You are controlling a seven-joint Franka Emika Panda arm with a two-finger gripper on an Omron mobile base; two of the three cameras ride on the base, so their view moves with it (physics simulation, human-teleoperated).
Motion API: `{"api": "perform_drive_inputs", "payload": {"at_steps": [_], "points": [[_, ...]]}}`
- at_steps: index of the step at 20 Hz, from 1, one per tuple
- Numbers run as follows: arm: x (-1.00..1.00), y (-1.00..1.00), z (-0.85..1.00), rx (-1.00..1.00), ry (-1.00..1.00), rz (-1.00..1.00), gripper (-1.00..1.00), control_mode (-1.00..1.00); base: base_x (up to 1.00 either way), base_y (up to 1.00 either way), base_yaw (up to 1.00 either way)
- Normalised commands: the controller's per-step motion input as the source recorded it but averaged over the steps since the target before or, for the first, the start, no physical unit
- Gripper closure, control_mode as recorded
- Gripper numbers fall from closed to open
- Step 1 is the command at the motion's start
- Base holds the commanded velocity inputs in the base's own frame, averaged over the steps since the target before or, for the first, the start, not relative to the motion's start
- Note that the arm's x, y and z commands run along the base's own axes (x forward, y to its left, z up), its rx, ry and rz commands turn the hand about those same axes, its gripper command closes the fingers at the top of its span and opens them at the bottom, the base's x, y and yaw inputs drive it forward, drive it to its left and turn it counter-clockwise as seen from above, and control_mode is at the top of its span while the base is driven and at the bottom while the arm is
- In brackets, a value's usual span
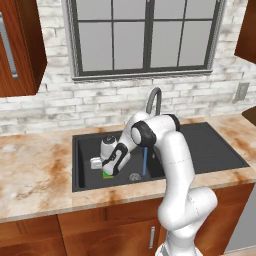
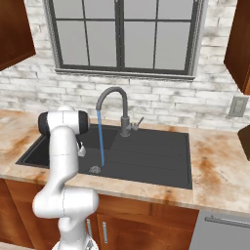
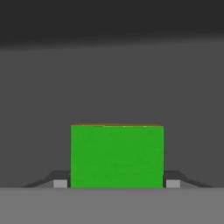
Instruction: Soak the sponge with water for a few seconds and then drop it inside the sink.
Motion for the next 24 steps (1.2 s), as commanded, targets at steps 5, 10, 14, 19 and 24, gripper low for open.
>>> {"api": "perform_drive_inputs", "payload": {"at_steps": [5, 10, 14, 19, 24], "points": [[0.00, 0.00, 0.00, 0.00, 0.00, 0.00, -1.00, -1.00, 0.00, 0.00, 0.00], [0.02, 0.00, 0.00, 0.00, -0.01, 0.00, -1.00, -1.00, 0.00, 0.00, 0.00], [0.00, 0.00, 0.00, 0.00, 0.00, 0.00, -1.00, -1.00, 0.00, 0.00, 0.00], [0.00, -0.01, 0.09, -0.02, 0.00, 0.00, -1.00, -1.00, 0.00, 0.00, 0.00], [-0.25, -0.04, 0.56, 0.00, -0.07, 0.00, -1.00, -1.00, 0.00, 0.00, 0.00]]}}
